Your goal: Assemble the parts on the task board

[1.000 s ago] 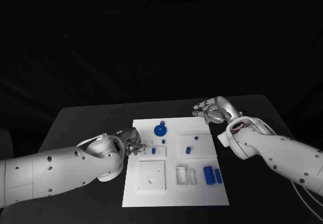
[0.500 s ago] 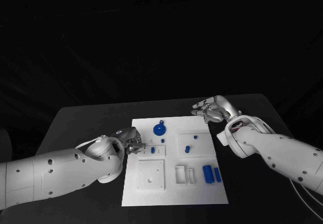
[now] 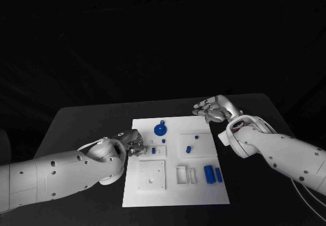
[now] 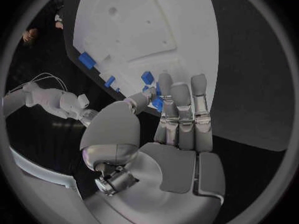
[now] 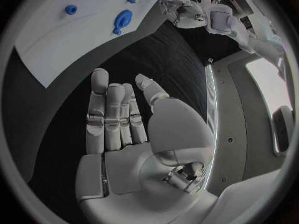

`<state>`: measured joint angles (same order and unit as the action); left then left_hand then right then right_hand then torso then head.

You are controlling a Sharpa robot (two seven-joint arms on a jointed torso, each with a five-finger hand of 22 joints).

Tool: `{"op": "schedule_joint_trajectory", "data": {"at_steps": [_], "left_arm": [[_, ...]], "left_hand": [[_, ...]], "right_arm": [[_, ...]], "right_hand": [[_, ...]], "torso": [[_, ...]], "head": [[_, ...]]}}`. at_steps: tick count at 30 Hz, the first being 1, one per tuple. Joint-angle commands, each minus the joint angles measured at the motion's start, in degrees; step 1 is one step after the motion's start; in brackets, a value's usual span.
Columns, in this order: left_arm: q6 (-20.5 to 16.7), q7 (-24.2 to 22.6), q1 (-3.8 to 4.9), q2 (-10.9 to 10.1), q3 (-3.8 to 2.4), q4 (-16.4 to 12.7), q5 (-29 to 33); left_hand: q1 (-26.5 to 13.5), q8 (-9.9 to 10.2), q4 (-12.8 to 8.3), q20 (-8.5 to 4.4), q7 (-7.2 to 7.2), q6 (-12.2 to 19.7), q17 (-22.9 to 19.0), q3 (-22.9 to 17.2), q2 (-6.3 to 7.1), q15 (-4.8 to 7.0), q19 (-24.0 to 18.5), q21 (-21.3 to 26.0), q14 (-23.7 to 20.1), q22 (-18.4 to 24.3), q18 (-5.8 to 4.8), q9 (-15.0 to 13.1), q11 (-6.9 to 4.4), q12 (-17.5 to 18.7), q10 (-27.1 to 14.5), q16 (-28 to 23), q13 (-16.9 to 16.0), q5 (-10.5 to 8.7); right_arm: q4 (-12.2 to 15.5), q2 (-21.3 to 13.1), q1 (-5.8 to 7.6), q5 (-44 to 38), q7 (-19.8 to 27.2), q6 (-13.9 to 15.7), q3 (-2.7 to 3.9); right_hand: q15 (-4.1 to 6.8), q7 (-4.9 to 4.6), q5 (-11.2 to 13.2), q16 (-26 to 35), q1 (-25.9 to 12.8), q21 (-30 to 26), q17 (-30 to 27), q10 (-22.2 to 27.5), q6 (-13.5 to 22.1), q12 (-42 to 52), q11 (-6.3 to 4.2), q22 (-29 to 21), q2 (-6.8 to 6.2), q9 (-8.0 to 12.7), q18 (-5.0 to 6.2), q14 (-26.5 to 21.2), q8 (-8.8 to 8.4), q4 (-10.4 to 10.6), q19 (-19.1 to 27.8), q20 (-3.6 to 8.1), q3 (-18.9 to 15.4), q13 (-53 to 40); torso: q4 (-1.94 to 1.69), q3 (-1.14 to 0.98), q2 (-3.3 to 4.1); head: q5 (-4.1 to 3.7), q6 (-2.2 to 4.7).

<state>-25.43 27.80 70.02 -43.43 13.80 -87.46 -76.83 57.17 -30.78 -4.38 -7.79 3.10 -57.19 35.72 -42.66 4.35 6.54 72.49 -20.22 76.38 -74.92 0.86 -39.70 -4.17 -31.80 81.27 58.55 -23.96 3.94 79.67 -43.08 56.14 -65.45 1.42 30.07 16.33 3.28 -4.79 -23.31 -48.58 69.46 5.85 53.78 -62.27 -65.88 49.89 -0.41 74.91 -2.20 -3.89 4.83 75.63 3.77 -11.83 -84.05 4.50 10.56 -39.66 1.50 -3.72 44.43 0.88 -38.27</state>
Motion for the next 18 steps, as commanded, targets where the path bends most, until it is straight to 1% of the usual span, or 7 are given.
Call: {"op": "schedule_joint_trajectory", "data": {"at_steps": [1, 6, 18], "left_arm": [[1.23, -1.06, -0.16, 0.2, -0.02, 0.18, 0.74], [1.42, -1.09, -0.33, 0.31, -0.03, 0.37, 0.96], [2.4, -0.77, -0.52, 0.43, -0.03, 0.88, 1.06]], "left_hand": [[0.74, 0.12, -7.91, -0.23, -3.44, -3.78, 0.17, -7.57, -0.21, 0.29, 0.39, -0.43, 0.35, -1.22, 0.85, -0.02, -0.3, -0.29, 0.2, 0.32, -0.18, -0.19], [0.72, 0.14, -7.94, -0.26, -3.44, -3.78, 0.32, -7.58, -0.19, 0.31, 0.36, -0.68, 0.31, -1.21, 0.83, -0.01, -0.32, -0.5, 0.1, 0.48, -0.38, -0.2], [0.72, 0.16, -7.95, -0.3, -3.45, -3.8, 0.45, -7.59, -0.24, 0.34, 0.31, -0.96, 0.29, -1.21, 0.82, 0.0, -0.33, -0.71, 0.05, 0.63, -0.57, -0.21]], "right_arm": [[0.01, 0.05, -0.01, 0.01, 0.51, -0.44, 0.03], [-0.05, 0.09, -0.01, 0.03, 0.54, -0.46, 0.03], [-0.14, 0.19, -0.01, 0.07, 0.59, -0.5, 0.03]], "right_hand": [[0.41, 0.03, -0.32, -0.03, 0.01, -0.29, 0.04, -0.1, -0.37, -0.24, -0.07, 0.59, -0.45, 0.03, 0.77, 0.03, -0.18, -0.09, -0.81, 0.25, 0.34, 0.03], [0.41, 0.03, -0.32, -0.03, 0.01, -0.29, 0.04, -0.1, -0.37, -0.24, -0.07, 0.59, -0.45, 0.03, 0.77, 0.03, -0.18, -0.09, -0.81, 0.25, 0.34, 0.03], [0.41, 0.03, -0.32, -0.03, 0.01, -0.29, 0.04, -0.1, -0.37, -0.24, -0.07, 0.59, -0.45, 0.03, 0.77, 0.03, -0.18, -0.09, -0.81, 0.25, 0.34, 0.03]], "torso": [[0.01, 0.04, 0.0], [-0.03, 0.02, 0.02], [0.02, 0.0, -0.01]], "head": [[-0.05, -0.06], [-0.19, -0.19], [-0.22, -0.28]]}}
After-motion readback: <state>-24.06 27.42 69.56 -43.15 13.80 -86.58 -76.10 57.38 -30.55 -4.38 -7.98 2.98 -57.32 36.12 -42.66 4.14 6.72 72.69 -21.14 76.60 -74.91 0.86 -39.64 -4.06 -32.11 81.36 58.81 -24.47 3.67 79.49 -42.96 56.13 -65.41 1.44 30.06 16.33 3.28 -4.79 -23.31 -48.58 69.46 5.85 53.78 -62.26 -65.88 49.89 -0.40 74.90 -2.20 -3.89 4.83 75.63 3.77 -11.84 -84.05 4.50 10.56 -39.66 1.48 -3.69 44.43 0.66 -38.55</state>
